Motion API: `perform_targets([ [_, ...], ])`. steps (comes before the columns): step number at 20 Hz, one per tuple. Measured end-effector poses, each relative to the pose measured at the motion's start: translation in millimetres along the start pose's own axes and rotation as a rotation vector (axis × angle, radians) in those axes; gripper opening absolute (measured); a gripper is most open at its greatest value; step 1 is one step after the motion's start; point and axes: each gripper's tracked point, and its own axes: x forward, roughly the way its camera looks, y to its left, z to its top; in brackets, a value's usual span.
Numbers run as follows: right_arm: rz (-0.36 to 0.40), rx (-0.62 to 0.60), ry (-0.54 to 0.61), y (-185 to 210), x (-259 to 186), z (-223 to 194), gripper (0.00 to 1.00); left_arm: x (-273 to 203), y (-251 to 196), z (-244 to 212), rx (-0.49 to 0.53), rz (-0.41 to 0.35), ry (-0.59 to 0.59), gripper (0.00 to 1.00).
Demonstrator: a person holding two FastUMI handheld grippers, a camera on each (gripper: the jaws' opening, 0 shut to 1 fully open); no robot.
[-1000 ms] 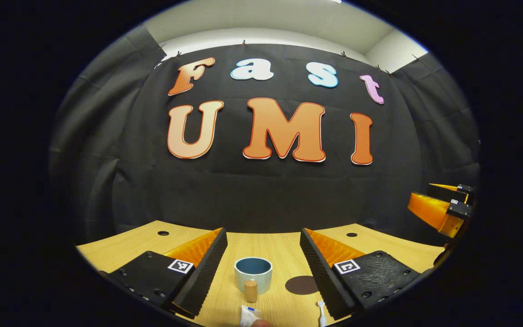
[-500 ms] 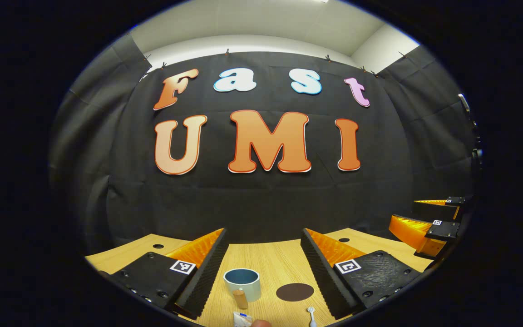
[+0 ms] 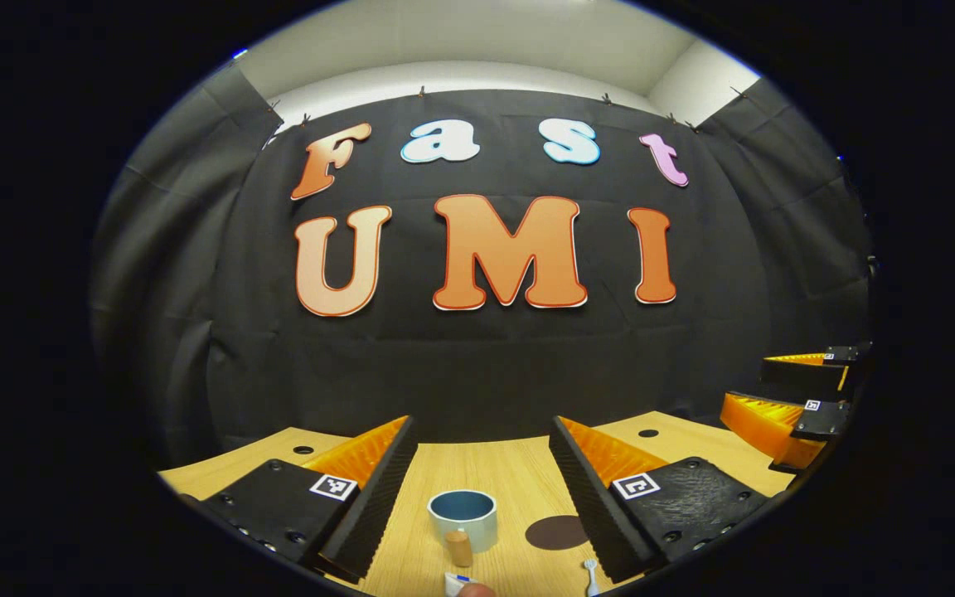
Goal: Put the toothbrush and toothpaste on the desktop into the cup, then pick up the cup and place it on the coaster on the desktop.
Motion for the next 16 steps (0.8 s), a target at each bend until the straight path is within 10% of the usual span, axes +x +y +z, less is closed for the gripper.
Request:
perform_targets([
  [16, 0.078, 0.075, 0.264, 28.6, -3.9, -64.6, 0.98, -24.0, 20.9, -84.0, 0.054, 0.003, 0.273, 0.96],
])
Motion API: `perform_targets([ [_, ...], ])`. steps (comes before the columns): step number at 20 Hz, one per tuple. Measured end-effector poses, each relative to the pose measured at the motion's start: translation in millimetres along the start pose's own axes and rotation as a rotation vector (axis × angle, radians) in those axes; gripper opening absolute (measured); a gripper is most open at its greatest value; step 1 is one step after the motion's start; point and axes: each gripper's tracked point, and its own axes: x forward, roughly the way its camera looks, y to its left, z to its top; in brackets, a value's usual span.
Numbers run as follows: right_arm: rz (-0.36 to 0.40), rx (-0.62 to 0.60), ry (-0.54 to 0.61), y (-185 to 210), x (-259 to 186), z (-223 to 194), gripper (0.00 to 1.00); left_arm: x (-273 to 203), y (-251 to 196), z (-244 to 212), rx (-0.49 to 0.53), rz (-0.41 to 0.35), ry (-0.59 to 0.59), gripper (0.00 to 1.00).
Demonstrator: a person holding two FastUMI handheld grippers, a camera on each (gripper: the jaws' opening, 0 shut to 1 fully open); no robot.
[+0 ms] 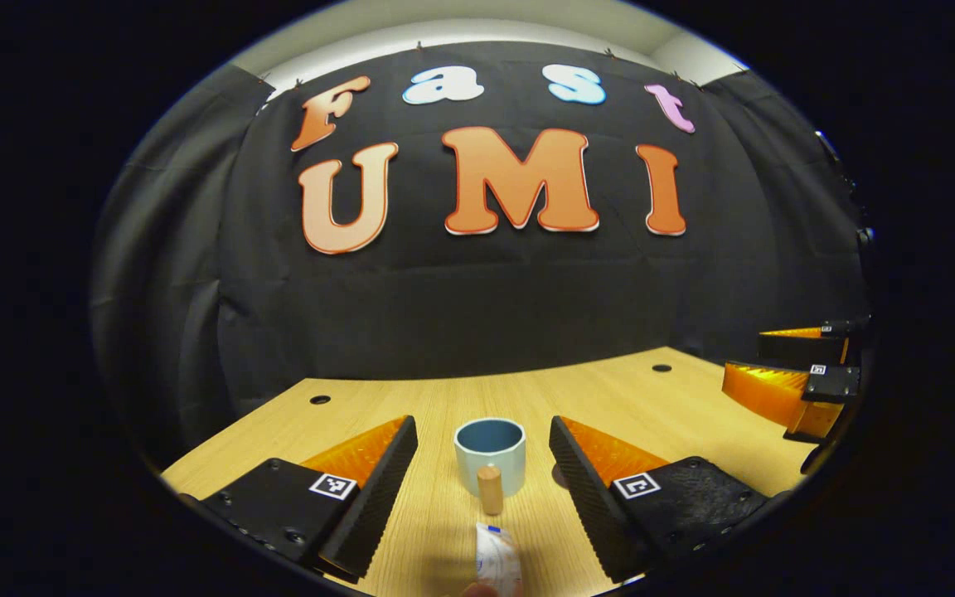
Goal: Put the toothbrush and toothpaste on the desktop into the cup, then pick up the cup and place it on the coaster on the desktop.
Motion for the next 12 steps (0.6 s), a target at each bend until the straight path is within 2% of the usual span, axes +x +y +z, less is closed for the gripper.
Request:
perform_targets([
  [4, 0.047, 0.057, 0.13, 9.9, -1.5, -25.0, 0.98, 1.6, 0.1, -32.1, 0.032, -0.022, 0.119, 0.96],
  [7, 0.068, 0.092, 0.243, 18.6, -3.3, -45.8, 0.96, 0.1, 8.9, -54.0, 0.043, -0.012, 0.209, 0.98],
  [12, 0.106, 0.118, 0.42, 48.0, -6.7, -80.5, 0.89, 2.7, 12.4, -88.8, 0.024, -0.039, 0.369, 0.98],
])
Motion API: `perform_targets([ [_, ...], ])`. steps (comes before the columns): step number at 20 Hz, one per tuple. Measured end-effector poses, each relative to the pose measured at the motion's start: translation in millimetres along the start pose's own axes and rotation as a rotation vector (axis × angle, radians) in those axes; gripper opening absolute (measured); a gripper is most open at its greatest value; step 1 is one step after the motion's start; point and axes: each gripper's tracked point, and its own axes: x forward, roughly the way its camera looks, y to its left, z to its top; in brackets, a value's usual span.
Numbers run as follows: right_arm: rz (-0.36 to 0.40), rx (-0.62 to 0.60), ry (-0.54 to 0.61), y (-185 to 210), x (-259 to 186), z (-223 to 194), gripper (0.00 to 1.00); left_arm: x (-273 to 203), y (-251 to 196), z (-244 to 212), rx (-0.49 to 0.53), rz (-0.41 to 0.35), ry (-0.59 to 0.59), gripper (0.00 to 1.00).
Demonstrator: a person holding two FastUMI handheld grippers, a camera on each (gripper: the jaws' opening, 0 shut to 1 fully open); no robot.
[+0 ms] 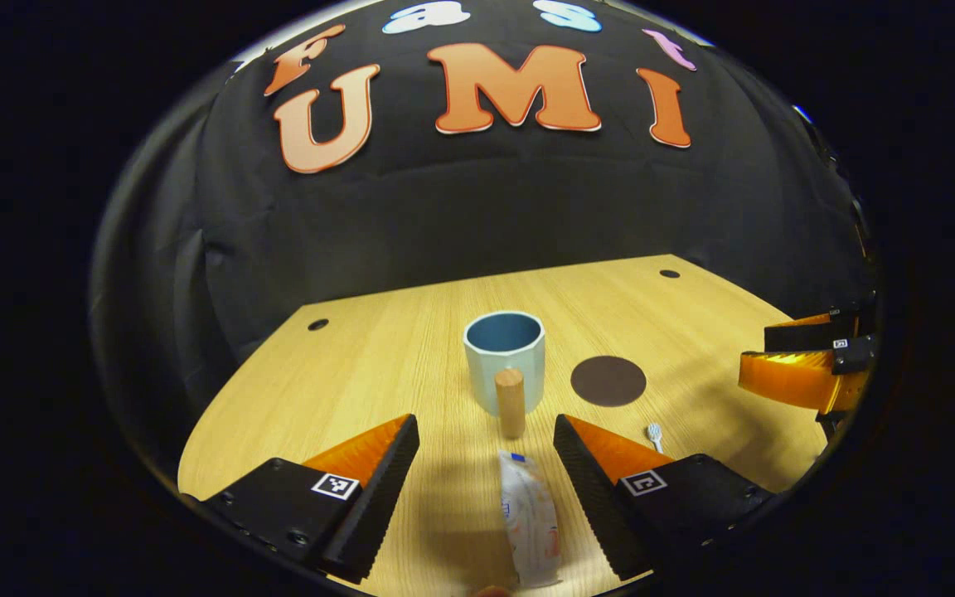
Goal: Put the toothbrush and toothpaste on the desktop into the cup, then pick up the cup and place it on the coaster on the desktop.
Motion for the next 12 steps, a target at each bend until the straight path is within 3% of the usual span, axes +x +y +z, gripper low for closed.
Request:
perform_targets([
  [3, 0.021, 0.017, 0.101, 15.9, 7.7, -19.6, 0.88, 8.0, -8.9, -17.9, -0.011, -0.059, 0.075, 0.98],
  [4, 0.022, 0.019, 0.132, 22.3, 8.5, -25.5, 0.82, 8.8, -8.4, -23.6, -0.012, -0.065, 0.098, 0.98],
  [5, 0.024, 0.016, 0.158, 28.4, 10.3, -31.3, 0.87, 7.1, -5.5, -28.9, -0.008, -0.062, 0.114, 0.98],
  [12, 0.005, -0.01, 0.306, 55.5, 21.0, -72.5, 0.71, 6.4, 7.6, -57.4, -0.045, -0.062, 0.153, 0.99],
])
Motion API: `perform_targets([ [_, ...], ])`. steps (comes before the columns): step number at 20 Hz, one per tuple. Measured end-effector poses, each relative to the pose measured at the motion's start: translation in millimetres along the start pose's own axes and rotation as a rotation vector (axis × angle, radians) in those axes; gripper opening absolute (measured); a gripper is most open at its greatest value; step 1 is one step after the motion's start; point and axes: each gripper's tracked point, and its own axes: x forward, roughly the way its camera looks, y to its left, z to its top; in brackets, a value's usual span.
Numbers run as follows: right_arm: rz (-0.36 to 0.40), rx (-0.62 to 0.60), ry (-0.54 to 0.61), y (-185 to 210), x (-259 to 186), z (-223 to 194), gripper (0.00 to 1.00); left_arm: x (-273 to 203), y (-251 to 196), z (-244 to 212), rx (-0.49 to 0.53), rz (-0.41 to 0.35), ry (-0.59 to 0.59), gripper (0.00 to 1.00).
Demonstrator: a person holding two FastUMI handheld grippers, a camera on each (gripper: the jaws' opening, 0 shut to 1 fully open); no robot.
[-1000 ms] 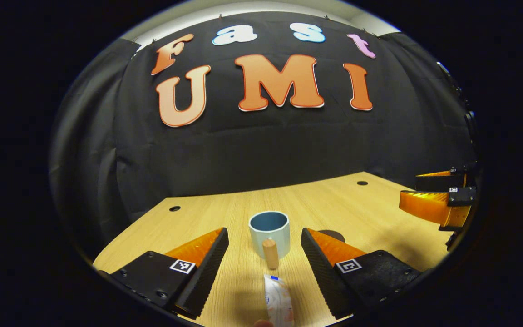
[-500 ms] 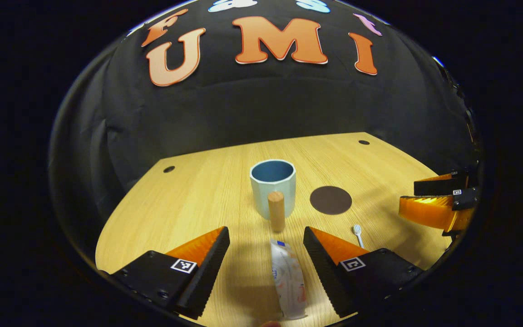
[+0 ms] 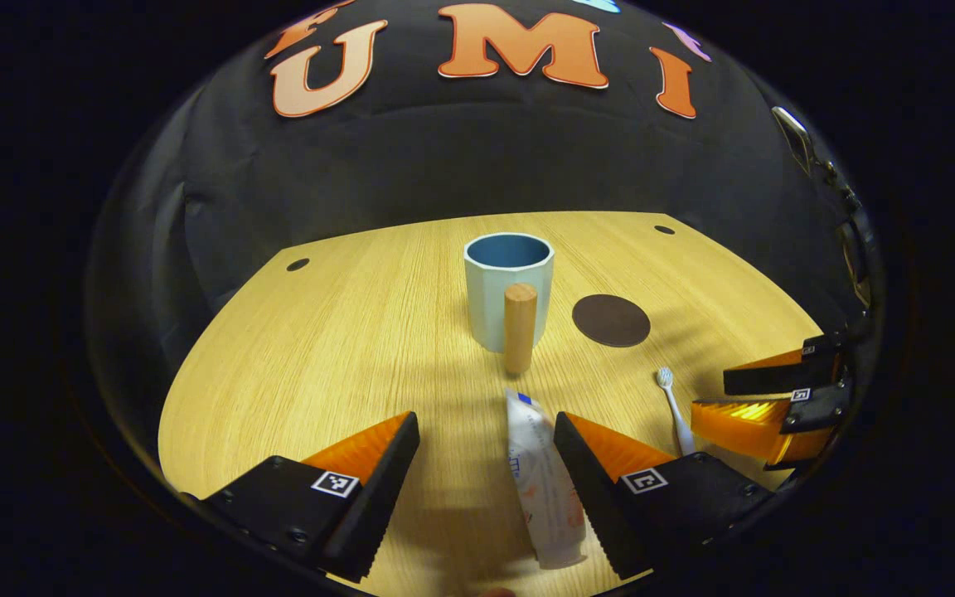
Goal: Put the toothbrush and toothpaste on the desktop into the cup, then pick up the cup and place it on the coaster on the desktop.
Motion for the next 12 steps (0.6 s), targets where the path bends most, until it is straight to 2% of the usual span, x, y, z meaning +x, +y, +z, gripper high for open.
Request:
perform_targets([
  [3, -0.027, 0.035, 0.064, 3.5, 5.9, -15.7, 0.66, 1.6, 2.7, -6.5, -0.012, -0.01, 0.01, 0.99],
  [5, -0.021, 0.084, 0.104, 9.7, 7.2, -25.7, 0.58, 3.9, 3.6, -9.5, -0.026, -0.014, 0.015, 0.99],
  [6, -0.026, 0.095, 0.092, 9.5, 6.3, -22.8, 0.5, 3.8, 4.2, -10.8, -0.038, -0.017, 0.019, 0.99],
  [9, -0.042, 0.095, 0.107, 7.6, 8.3, -24.4, 0.43, 6.1, 3.5, -13.8, -0.04, -0.019, 0.031, 0.97],
  [11, -0.053, 0.105, 0.106, 4.1, 7.6, -21.8, 0.28, 7.1, 3.3, -12.8, -0.037, -0.018, 0.03, 0.95],
  [12, -0.044, 0.111, 0.104, 4.4, 8.9, -21.7, 0.17, 7.5, 2.8, -12.0, -0.037, -0.017, 0.033, 0.95],
])
